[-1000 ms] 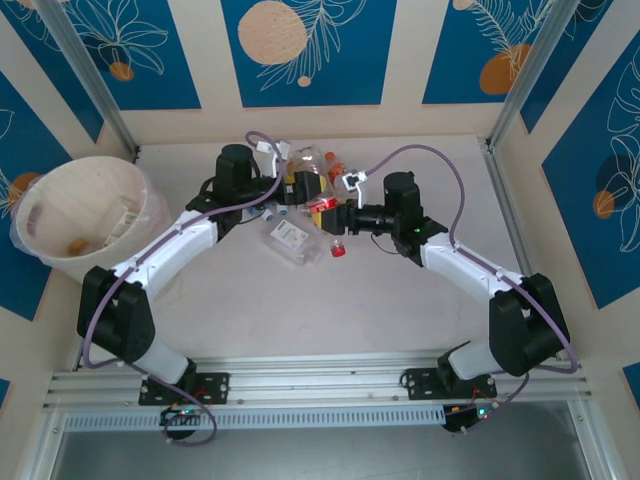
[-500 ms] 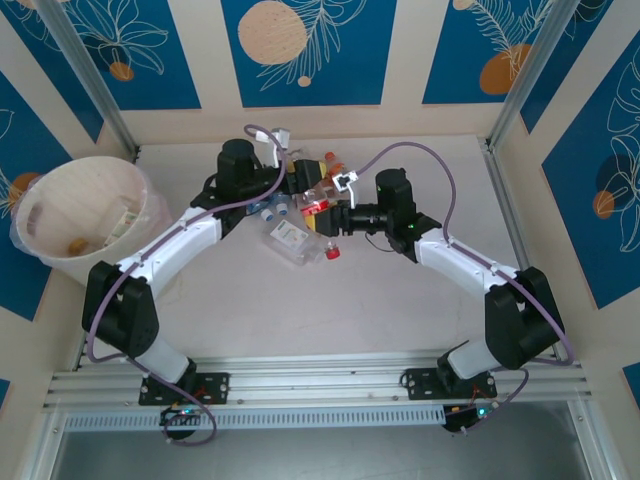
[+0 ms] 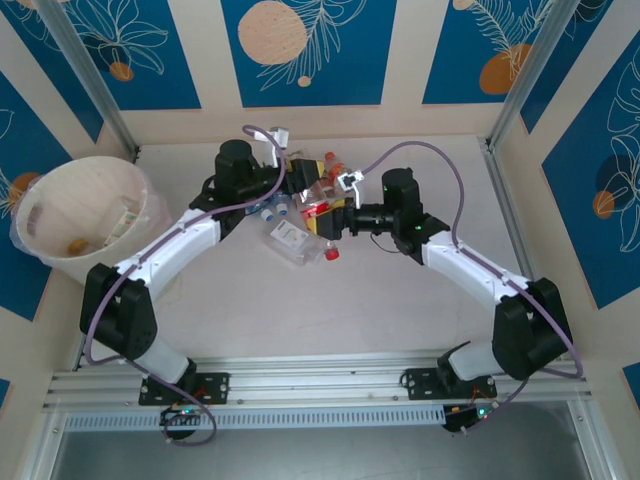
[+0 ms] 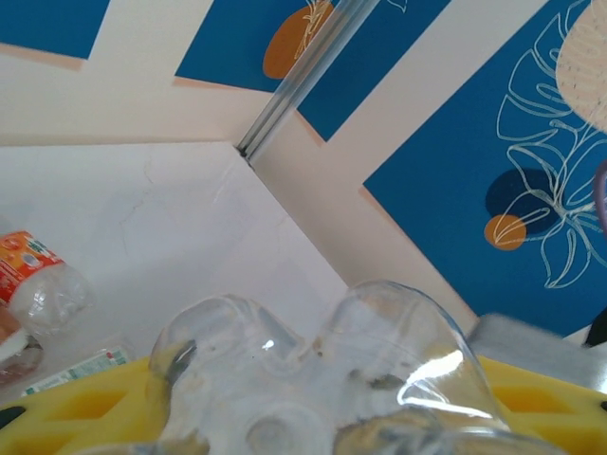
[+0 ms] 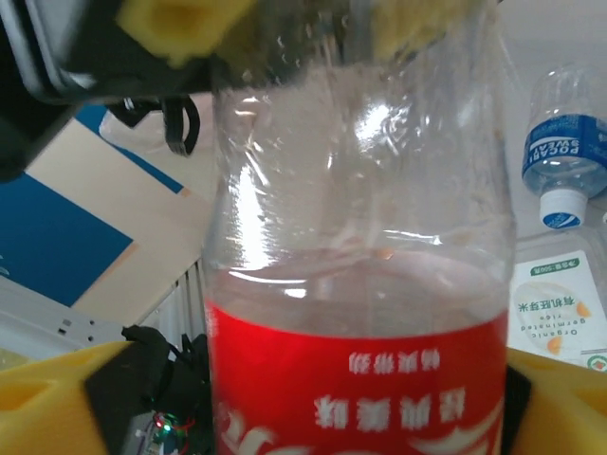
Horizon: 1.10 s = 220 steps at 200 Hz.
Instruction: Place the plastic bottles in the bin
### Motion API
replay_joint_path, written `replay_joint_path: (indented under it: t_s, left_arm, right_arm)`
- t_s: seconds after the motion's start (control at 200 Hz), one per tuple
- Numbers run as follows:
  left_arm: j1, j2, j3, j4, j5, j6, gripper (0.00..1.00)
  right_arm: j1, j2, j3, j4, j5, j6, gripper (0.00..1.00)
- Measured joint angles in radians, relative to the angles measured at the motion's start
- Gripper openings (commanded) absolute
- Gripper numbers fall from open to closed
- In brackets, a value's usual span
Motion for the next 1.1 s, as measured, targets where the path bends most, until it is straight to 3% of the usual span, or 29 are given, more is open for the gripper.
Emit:
replay_joint_path:
  t_s: [0.19,0.435,0.58,0.785,1.1]
  left_arm:
    - [0.0,-0.065,-0.016,-0.06,-0.077,0.069,0.43]
    - [0.01,-0.16,-0.043,-0.16,-0.22,0.149,0.43]
    - [0.014,-0.27,-0.043,-0.26,-0.363,0.236,0.43]
    - [0.018,-0.428,-0.009,-0.325,-0.544,0.368,0.43]
    - [0.031,-0.492,0.066,-0.358,-0.845,0.602,0.44]
  right_arm:
    - [-0.021,-0.167,-0.056,-0.02,0.129,-0.042,0.99]
    - [-0.037,-0.304,-0.166,-0.035,0.546,-0.053,0.99]
    - [-0.087,-0.311,-0.211,-0.051,0.698,0.003,0.99]
    - [-0.169,-0.309,-0.24,-0.054,0.745,0.108,0.99]
    - [-0.177,-0.308,-0.24,-0.054,0.741,0.159,0.99]
